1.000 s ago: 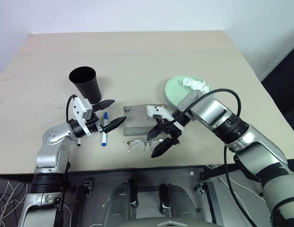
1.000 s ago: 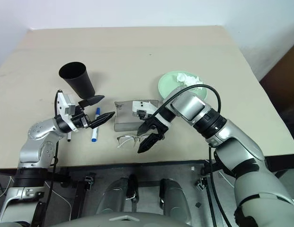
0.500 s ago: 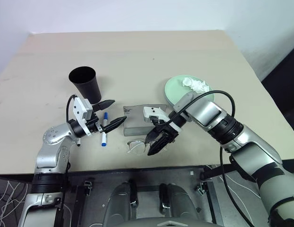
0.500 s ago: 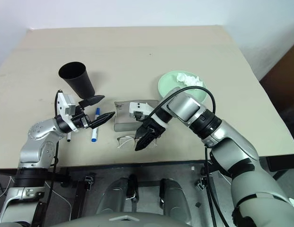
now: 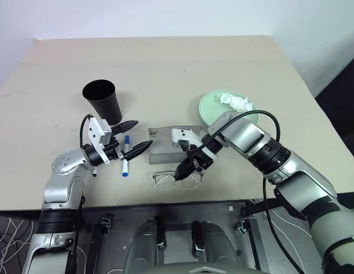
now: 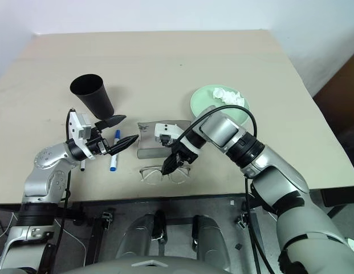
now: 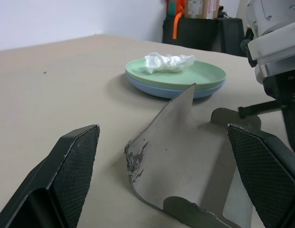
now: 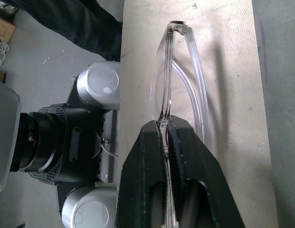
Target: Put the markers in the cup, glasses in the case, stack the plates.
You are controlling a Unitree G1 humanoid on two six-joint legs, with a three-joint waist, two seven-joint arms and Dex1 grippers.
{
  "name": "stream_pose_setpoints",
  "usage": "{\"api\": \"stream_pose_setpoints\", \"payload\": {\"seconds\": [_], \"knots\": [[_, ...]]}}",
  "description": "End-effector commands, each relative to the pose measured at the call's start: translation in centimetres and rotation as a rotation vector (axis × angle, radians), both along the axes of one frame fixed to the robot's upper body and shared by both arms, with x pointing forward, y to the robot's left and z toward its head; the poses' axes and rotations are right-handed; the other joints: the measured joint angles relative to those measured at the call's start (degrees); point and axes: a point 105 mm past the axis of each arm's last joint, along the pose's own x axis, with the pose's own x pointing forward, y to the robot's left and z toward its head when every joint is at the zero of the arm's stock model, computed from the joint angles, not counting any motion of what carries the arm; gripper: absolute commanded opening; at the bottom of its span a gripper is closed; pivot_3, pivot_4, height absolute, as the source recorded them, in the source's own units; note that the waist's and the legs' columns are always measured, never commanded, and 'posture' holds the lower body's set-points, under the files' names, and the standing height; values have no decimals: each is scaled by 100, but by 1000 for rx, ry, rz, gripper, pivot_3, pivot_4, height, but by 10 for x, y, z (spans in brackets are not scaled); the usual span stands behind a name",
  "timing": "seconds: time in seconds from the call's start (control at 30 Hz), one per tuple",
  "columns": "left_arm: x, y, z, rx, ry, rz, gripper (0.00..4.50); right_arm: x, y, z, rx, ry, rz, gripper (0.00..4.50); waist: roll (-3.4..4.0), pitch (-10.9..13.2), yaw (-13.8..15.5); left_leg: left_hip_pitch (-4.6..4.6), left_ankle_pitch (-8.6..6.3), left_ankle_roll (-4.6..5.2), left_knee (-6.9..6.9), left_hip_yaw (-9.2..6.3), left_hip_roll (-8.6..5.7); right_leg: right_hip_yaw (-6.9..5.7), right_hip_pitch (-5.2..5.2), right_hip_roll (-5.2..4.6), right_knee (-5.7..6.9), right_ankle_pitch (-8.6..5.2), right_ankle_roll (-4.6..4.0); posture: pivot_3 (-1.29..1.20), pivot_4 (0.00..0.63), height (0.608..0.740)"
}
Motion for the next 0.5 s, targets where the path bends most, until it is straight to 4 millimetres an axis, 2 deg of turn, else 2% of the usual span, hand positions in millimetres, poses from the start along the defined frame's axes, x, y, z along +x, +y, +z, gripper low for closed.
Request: {"api": "stream_pose_setpoints", "payload": {"seconds": [0.03,0.2,0.5], "knots": [[-2,-3,6,10,-41,-16,4500,1,3,5,12,-16,6,20,0,0,-1,0,0,0,0,0,0,0,0,0,0,0,0,0,150,715],[-3,-3,6,8,-41,-17,4500,-1,1,12,31,-15,10,20,0,0,0,0,0,0,1,0,0,0,0,0,1,0,0,0,150,715],[-4,3,6,14,-39,-3,4500,-12,-11,67,178,-31,76,20,0,0,2,-14,0,0,11,0,-2,-3,-8,-5,1,0,1,0,150,715]]}}
